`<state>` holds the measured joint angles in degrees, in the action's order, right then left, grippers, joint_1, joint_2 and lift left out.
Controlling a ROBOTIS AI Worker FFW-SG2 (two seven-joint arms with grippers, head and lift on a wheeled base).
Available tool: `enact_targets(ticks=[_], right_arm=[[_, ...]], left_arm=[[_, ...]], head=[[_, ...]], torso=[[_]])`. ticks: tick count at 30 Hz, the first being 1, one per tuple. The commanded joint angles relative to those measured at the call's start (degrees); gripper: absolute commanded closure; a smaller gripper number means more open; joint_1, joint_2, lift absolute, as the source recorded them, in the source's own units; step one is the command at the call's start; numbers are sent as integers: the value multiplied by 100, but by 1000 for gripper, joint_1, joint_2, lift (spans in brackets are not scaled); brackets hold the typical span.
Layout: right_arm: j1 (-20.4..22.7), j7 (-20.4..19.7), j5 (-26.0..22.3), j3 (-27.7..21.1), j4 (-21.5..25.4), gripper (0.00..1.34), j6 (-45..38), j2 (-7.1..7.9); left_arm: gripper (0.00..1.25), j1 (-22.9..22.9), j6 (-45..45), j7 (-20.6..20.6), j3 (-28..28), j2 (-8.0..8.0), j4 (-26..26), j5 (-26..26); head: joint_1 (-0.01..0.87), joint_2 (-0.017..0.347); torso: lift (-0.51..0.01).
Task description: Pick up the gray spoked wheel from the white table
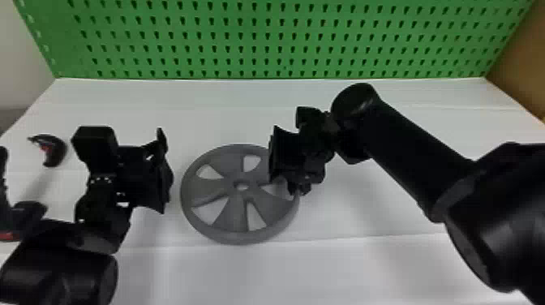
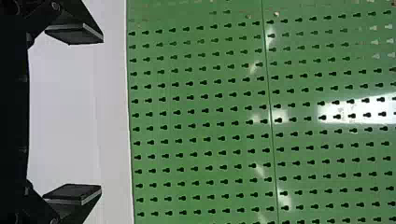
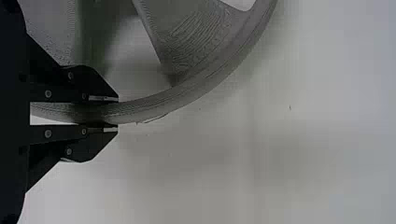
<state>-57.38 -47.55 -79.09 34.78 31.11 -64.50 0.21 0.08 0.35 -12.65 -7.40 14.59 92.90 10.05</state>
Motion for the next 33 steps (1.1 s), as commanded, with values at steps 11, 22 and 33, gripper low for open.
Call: enact_targets(ticks=[11,22,33], right_arm=[[60,615,1915,-964,519,1064,-72,128],[280,1600,3550,-1588,1494,1064,324,128],[1185,2364,4271,-2397,3076,1062,1167,233]], left_arm=[[148,-61,26,-1,72,0,9,6],[148,-166,35,8,195,0,88,14],[148,-245,35,-1,283,0,167,23]], head=[[765,2],[765,2],[765,2]], torso=[[-96],[-96],[-96]])
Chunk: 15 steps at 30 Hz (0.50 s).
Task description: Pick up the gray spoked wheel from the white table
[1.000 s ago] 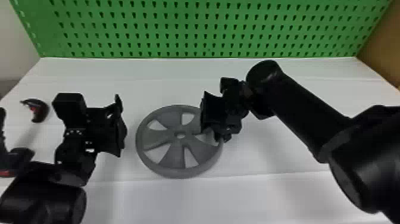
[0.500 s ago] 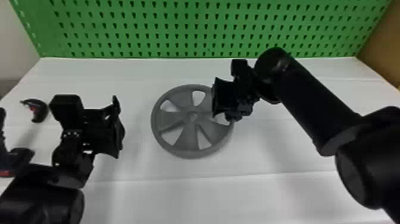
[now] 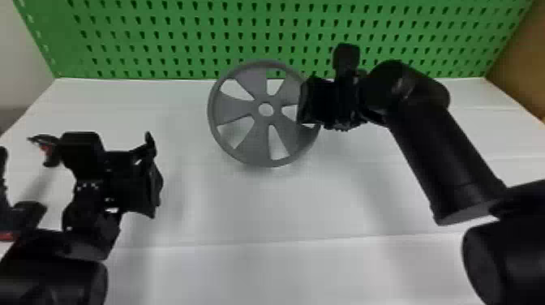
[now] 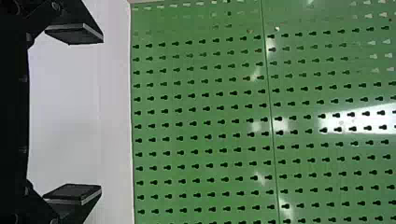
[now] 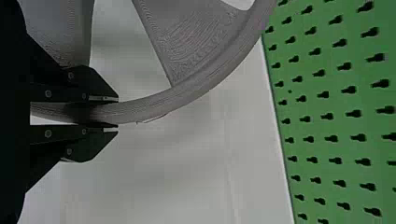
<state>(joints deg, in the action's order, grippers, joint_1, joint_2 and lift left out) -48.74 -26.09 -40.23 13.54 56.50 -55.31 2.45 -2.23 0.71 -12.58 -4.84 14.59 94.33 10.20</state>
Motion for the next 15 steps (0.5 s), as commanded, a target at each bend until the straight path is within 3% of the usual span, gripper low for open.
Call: enact_targets(ticks=[1,5,15], right_arm=[[392,288,446,-291,625,1062,354,10],[708,824,727,-326,907,1062,811,62],[1534,1501,1623,-379,1539,1062,2156,89]], left_arm=[[148,-23,-1,-8,36,0,33,8],[148,-23,-1,1,53,0,42,8],[148,-49,8,-8,71,0,86,26]], head=[[765,2],[765,2],[765,2]], torso=[[-96],[-96],[-96]])
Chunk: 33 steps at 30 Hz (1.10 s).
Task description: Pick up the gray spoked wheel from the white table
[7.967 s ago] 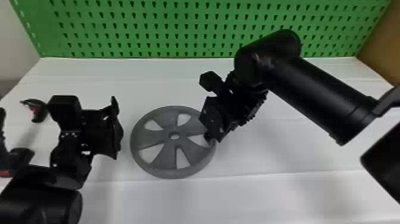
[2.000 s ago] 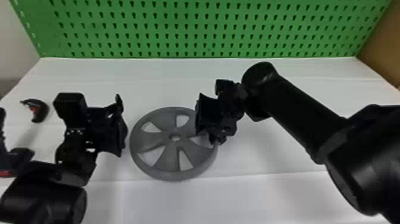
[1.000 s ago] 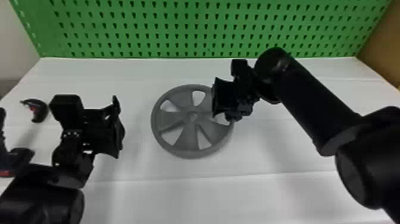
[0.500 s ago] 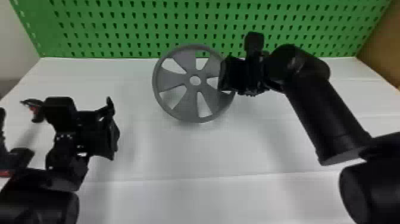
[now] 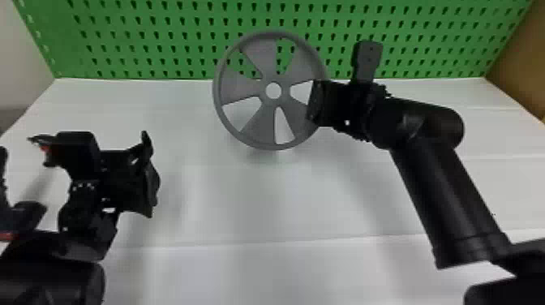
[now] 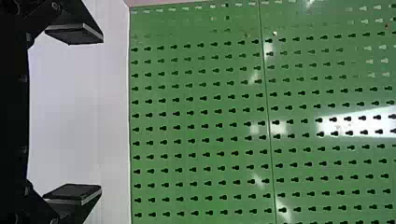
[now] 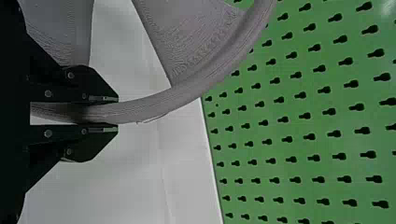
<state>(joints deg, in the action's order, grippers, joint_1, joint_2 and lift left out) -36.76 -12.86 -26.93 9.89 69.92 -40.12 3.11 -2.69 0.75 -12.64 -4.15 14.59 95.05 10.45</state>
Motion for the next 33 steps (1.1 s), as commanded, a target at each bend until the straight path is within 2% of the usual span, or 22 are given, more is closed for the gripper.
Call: enact_targets(ticks=[1,9,13,16,22,33], right_arm=[[432,231,390,-13,259,1062,822,23],[1197,407,918,-136,628,1064,2096,-48],[1549,407,1164,-136,628,1064,3019,-56],[1733,407,1164,-136,672,1064,3203,-56],[2102,398,1331,-75,822,1069,3669,58],[2507,398,1717,22,822,1075,4724,146]], left_arm=[[148,-4,4,-2,2,0,14,9],[148,-12,12,7,19,-44,67,9],[148,-12,12,7,19,-70,75,0],[148,-39,21,7,46,-97,119,-17],[148,-48,21,7,46,-140,146,-26],[148,-48,30,7,-7,-184,154,-96]], head=[[765,2],[765,2],[765,2],[765,2],[765,2],[765,2]], torso=[[-96],[-96],[-96],[-96],[-96],[-96]])
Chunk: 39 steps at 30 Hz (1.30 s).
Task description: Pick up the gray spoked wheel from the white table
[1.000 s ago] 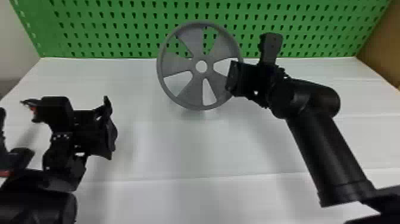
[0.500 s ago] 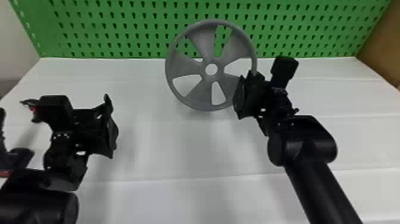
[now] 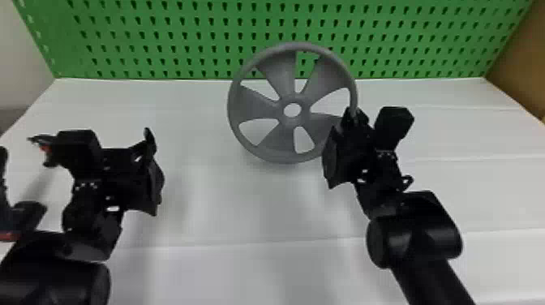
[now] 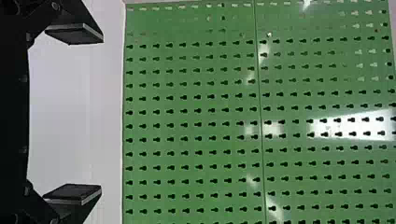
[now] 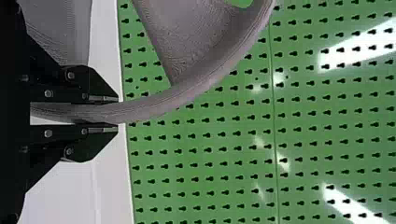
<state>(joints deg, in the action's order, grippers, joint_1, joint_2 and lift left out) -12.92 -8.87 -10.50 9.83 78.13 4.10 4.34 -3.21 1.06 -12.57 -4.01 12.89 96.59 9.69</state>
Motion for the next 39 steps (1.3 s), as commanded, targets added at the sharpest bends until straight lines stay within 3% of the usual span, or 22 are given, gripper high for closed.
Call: enact_targets(ticks=[1,6,17,32,39], right_arm=[[132,0,84,28,0,1076,337,23],[193,0,215,46,-53,1076,575,32],[264,0,31,98,-88,1076,610,50],[281,9,-119,248,-44,1076,372,111],[281,9,84,292,35,1076,258,120]], left_arm=[[148,5,0,0,-30,-15,0,-28],[148,5,9,9,-30,-24,9,-28],[148,5,114,281,14,-32,0,-37],[148,40,149,299,23,-94,18,-186],[148,31,149,290,251,-366,35,-415]], head=[[765,2],[765,2],[765,2],[765,2],[765,2]], torso=[[-96],[-96],[-96],[-96],[-96]])
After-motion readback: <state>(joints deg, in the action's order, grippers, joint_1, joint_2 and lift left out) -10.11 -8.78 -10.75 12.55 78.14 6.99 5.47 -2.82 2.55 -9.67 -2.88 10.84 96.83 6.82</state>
